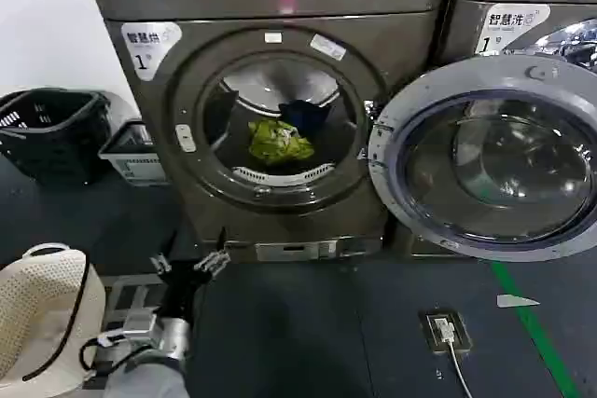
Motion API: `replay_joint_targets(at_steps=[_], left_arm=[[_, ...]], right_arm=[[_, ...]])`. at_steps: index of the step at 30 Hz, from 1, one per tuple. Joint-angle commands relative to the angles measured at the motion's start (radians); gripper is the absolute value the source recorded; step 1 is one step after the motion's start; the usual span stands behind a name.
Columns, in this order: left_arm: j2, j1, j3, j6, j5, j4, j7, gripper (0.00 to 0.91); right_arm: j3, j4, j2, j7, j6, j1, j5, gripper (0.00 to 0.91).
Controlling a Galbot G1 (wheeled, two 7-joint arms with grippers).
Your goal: Grasp the clothes from the dryer.
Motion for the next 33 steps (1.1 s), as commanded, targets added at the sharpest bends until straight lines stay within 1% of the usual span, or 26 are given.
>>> replay_joint_targets(at_steps=[1,3,10,20,26,33], left_arm=[[-0.002,-0.001,0.002,-0.003,0.004,0.000,-0.001,0.907],[-0.004,0.001,0.003,-0.004,0.007,-0.001,0.000,0.907],[-0.013,-0.001,0.005,-0.006,0.011,-0.003,0.003,0.907],[-0.022,-0.010,0.004,-0.002,0.015,-0.008,0.007,0.907],[-0.016,-0.008,0.000,-0.002,0.012,-0.013,0.007,0.907],[-0.005,-0.006,-0.004,0.000,0.009,-0.021,0.008,0.907]], right_arm=[[-0.013,-0.027,-0.022,-0.006,-0.010,-0.002,0.013,0.907],[-0.020,-0.024,-0.020,0.001,0.018,0.002,0.008,0.907],[-0.005,-0.027,-0.022,0.007,0.018,-0.003,0.022,0.907],[-0.011,-0.024,-0.014,0.008,0.020,0.005,0.028,0.907],[0.010,-0.027,-0.013,0.006,0.021,-0.006,0.041,0.907],[-0.004,-0.022,-0.002,0.002,0.027,0.000,0.042,0.907]])
